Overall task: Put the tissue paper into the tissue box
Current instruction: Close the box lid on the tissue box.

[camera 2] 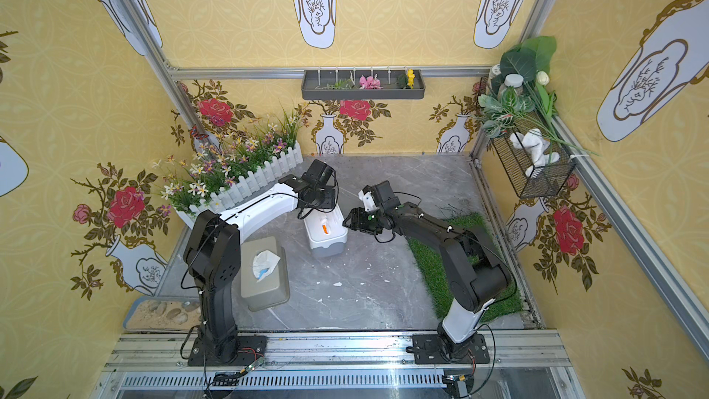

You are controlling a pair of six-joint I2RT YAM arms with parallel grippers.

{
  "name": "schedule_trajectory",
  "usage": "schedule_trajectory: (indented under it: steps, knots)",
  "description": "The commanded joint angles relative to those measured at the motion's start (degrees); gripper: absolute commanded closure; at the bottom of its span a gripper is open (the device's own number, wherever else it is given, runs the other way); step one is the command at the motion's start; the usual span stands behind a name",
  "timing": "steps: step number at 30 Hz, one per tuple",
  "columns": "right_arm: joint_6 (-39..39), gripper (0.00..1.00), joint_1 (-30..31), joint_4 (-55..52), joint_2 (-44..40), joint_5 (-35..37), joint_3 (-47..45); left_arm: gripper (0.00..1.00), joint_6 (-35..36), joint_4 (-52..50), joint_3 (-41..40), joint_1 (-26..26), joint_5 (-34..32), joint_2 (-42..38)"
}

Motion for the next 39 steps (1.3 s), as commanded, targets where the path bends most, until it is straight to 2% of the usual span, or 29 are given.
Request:
schedule_trajectory:
  steps: [1, 7, 14, 19, 24, 28, 32, 37, 39]
  knots:
    - [-0.97, 0.4, -0.9, -1.23, 0.52, 2.45, -0.35, 0.3, -1.46, -20.04, -1.55, -1.11, 7.49, 2.45]
    - [-0.77, 0.43, -0.99, 2.18, 0.7, 0.49, -1.6, 0.3, -2.46, -22.6, 0.48, -2.55, 5.98, 2.9]
    - [-6.06, 0.45, -0.64, -1.44, -1.26, 1.7, -0.9, 0.26, -4.34, -22.75, 1.74, -2.96, 5.18, -0.32]
    - [-8.0, 0.47, -0.11, -3.35, 1.1, -0.9, 1.46, 0.21, -5.29, -22.52, 3.14, -2.88, 3.96, -2.89]
    - [-8.31, 0.56, 3.48, -4.04, 2.24, -0.3, 2.2, 0.18, -5.47, -21.14, 3.73, -2.62, 3.23, -5.64]
    - [-8.13, 0.59, 6.77, -3.87, 1.53, -0.69, 1.96, 0.17, -4.54, -20.08, 3.86, -2.35, 4.63, -6.82]
    - [-9.01, 0.63, 10.89, -6.13, 0.83, 1.07, 2.37, 0.16, -3.58, -20.71, 3.65, -2.14, 3.21, -7.7]
    - [-9.33, 0.65, 14.66, -6.95, -1.57, 2.65, 0.6, 0.15, -5.23, -19.99, -0.79, 1.12, 3.77, -11.78]
    - [-9.37, 0.65, 15.2, -4.08, -2.35, 0.62, -1.28, 0.15, -6.52, -19.14, -3.3, 3.2, 4.71, -14.13]
